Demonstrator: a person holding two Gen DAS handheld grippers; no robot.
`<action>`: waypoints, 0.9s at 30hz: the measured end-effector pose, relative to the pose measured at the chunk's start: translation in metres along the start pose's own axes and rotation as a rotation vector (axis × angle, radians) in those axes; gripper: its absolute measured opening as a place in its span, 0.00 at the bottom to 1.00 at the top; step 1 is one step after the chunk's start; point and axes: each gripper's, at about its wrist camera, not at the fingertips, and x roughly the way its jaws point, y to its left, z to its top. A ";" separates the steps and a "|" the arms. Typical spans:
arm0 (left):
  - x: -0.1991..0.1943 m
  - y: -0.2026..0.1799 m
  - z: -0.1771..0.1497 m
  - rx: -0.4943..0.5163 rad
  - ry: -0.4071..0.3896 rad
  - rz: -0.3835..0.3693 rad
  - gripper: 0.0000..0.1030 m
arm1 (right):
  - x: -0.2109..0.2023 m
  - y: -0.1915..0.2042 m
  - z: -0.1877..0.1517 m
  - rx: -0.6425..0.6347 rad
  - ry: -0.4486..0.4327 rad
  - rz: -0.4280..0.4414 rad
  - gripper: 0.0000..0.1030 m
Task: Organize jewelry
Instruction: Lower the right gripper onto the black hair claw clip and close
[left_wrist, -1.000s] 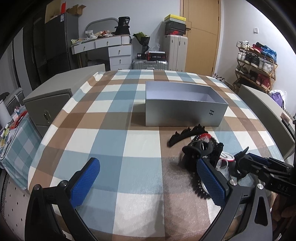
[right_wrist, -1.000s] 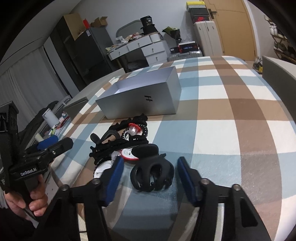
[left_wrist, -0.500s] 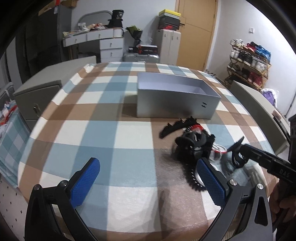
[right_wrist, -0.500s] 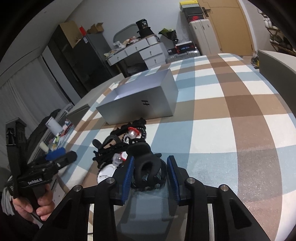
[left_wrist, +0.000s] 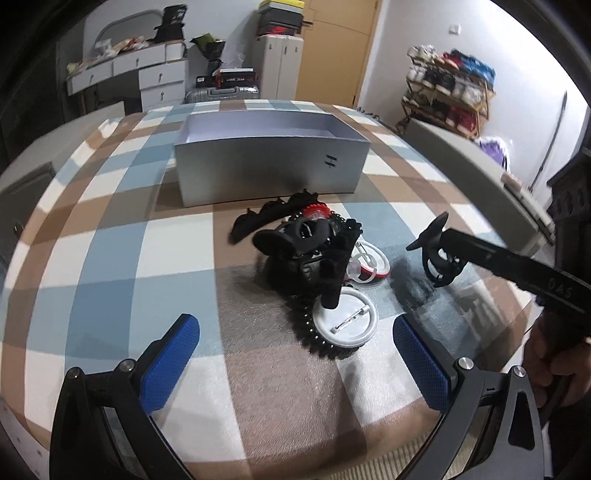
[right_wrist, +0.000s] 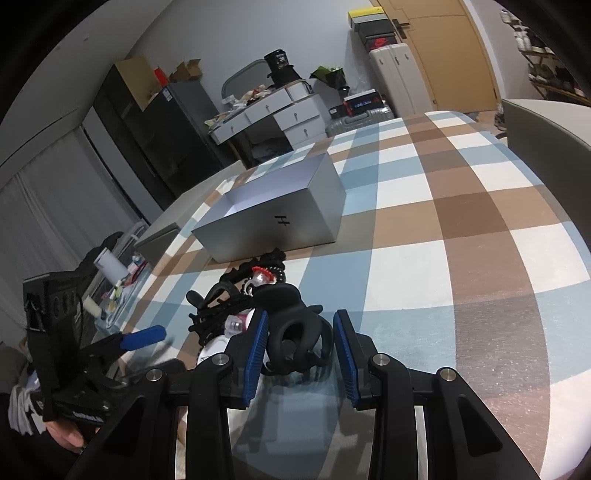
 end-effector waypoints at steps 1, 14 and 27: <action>0.002 -0.002 0.000 0.016 0.000 0.011 0.99 | 0.000 0.000 0.000 0.000 -0.001 -0.002 0.34; 0.017 -0.011 0.004 0.127 0.050 0.022 0.59 | -0.006 -0.008 -0.003 0.021 -0.012 0.013 0.34; -0.002 -0.001 0.004 0.147 0.041 -0.046 0.36 | -0.006 -0.009 -0.003 0.037 -0.008 0.013 0.34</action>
